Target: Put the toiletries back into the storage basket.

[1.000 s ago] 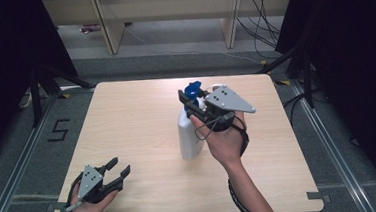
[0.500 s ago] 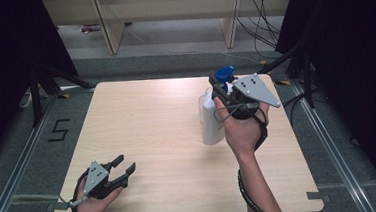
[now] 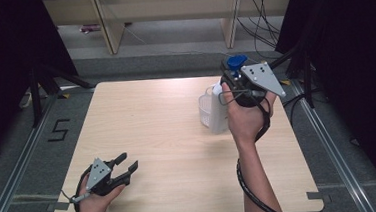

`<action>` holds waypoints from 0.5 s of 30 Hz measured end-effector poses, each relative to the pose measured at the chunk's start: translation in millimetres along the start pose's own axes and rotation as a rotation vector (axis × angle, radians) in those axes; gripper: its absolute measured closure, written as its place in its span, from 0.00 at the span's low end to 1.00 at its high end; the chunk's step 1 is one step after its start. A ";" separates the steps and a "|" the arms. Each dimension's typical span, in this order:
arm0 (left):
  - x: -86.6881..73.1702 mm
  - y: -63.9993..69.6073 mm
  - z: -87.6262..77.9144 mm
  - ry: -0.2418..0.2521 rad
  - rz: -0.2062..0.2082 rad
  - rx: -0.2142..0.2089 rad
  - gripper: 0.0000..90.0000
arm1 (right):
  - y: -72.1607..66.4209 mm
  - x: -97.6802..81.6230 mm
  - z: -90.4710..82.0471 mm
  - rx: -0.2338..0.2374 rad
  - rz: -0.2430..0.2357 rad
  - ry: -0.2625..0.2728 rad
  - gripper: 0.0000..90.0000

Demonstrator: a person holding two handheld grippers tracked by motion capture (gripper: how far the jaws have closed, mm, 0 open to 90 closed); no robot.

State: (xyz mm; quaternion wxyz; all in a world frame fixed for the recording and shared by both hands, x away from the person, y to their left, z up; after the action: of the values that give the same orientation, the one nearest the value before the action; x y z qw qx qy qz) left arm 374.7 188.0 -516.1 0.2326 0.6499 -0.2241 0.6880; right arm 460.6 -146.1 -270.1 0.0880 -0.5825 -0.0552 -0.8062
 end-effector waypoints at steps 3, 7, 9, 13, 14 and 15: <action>-0.4 0.1 -1.4 -0.016 0.001 0.009 0.51 | 1.1 2.6 4.6 -0.021 0.006 0.012 0.67; -0.8 0.7 -1.1 -0.020 0.002 0.007 0.51 | 6.1 4.9 10.9 -0.052 -0.012 0.022 0.67; -1.3 0.7 -1.1 -0.022 0.002 0.008 0.52 | 8.0 5.5 16.8 -0.077 0.010 0.018 0.67; -2.0 0.3 0.8 -0.007 0.000 0.000 0.52 | 11.2 6.8 23.1 -0.089 -0.009 0.026 0.67; -2.5 0.3 -0.7 -0.028 0.005 0.011 0.52 | 13.8 7.6 27.0 -0.098 -0.013 0.024 0.67; -2.5 0.3 -0.7 -0.028 0.005 0.011 0.52 | 13.8 7.6 27.0 -0.098 -0.013 0.024 0.67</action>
State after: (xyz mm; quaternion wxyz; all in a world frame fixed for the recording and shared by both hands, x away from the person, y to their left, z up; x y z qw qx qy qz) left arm 374.1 188.1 -518.6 0.2240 0.6601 -0.2253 0.6807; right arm 486.2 -155.0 -254.5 0.0551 -0.5760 -0.0184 -0.8154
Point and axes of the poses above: each handheld gripper's, and its own axes: z roughly forward along the jaws, x roughly out of its top, y roughly to its right, the point moved 6 cm from there along z, roughly forward along the jaws, and after that the axes turned 15 degrees about y, right-handed, at the moved point
